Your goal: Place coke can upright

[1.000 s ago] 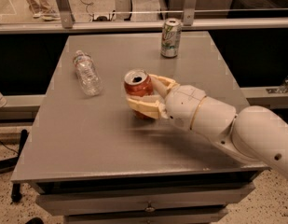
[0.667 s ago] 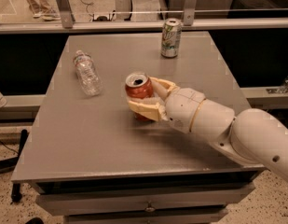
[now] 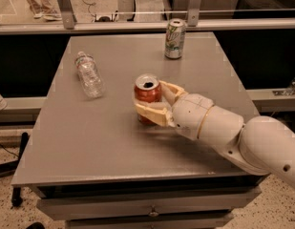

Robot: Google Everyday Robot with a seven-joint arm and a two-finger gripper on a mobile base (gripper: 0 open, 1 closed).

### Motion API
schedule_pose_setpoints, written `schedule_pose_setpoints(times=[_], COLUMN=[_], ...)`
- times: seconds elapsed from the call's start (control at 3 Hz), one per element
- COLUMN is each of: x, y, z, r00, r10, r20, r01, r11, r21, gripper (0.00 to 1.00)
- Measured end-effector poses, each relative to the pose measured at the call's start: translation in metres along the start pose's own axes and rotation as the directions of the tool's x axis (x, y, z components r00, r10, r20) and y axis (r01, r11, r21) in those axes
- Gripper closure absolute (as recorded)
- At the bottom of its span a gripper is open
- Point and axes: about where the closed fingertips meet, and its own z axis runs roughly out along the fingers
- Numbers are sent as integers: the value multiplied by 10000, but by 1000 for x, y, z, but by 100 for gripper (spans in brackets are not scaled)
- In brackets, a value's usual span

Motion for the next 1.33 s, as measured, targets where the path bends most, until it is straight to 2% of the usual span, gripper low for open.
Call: schedule_pose_setpoints(times=[0.33, 0.67, 1.0, 1.33], x=[1, -8, -34, -81], y=[-4, -17, -39, -71], z=[-11, -30, -53, -91], r00=[9999, 9986, 9902, 9691], r10=[-63, -479, -1377, -2457], r20=[-140, -220, -242, -201], r01=[65, 481, 1374, 2453], r11=[9999, 9988, 9904, 9692], r21=[85, 93, -120, -202], gripper=[12, 0, 0, 0])
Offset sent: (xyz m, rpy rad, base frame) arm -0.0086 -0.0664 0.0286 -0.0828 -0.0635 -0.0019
